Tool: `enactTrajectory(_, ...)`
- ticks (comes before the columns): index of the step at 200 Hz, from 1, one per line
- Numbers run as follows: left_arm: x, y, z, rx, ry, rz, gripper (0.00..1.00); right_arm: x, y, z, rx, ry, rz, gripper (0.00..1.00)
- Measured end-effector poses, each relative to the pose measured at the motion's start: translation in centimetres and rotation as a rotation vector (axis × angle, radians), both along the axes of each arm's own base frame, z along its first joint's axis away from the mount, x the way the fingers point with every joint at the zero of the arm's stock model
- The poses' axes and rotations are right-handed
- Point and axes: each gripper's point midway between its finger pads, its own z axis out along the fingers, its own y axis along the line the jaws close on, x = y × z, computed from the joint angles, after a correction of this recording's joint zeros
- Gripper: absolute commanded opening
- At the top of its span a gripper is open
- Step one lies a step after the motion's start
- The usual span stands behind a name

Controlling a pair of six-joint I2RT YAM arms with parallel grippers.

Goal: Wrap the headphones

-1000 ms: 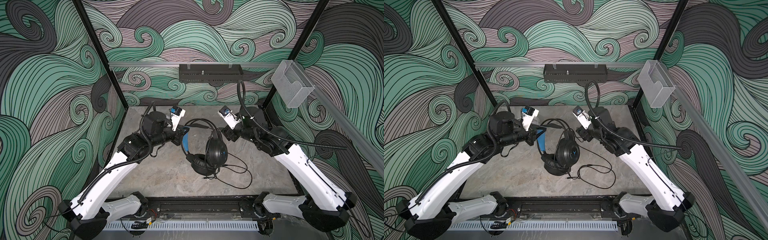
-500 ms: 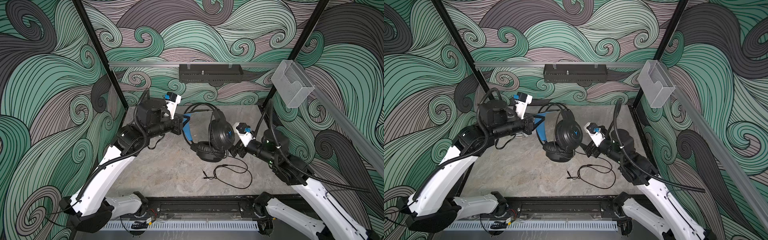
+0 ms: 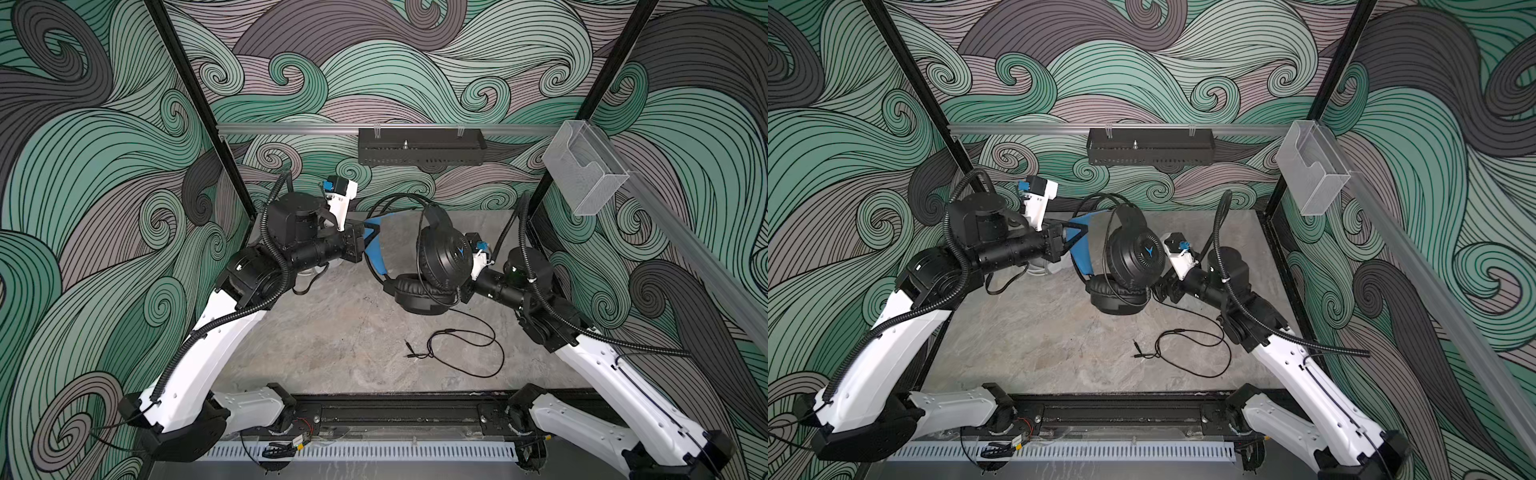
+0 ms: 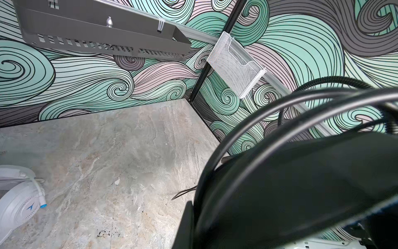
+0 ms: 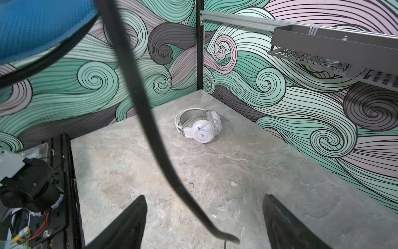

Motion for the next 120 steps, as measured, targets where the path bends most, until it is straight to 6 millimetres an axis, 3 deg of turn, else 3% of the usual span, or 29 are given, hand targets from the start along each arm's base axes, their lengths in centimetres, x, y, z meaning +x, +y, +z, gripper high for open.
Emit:
enactTrajectory(29, 0.2, -0.2, 1.5, -0.029, -0.017, 0.003, 0.0, 0.7, 0.2, -0.4, 0.055, 0.029, 0.008, 0.68)
enactTrajectory(87, 0.2, -0.1, 3.3, -0.07, -0.038, 0.01, 0.0, 2.3, 0.7, -1.9, 0.152, 0.114, 0.017, 0.34)
enactTrajectory(120, 0.9, -0.4, 4.0, -0.106, -0.035, 0.03, 0.0, 2.8, 0.9, -3.4, 0.181, 0.17, 0.015, 0.34)
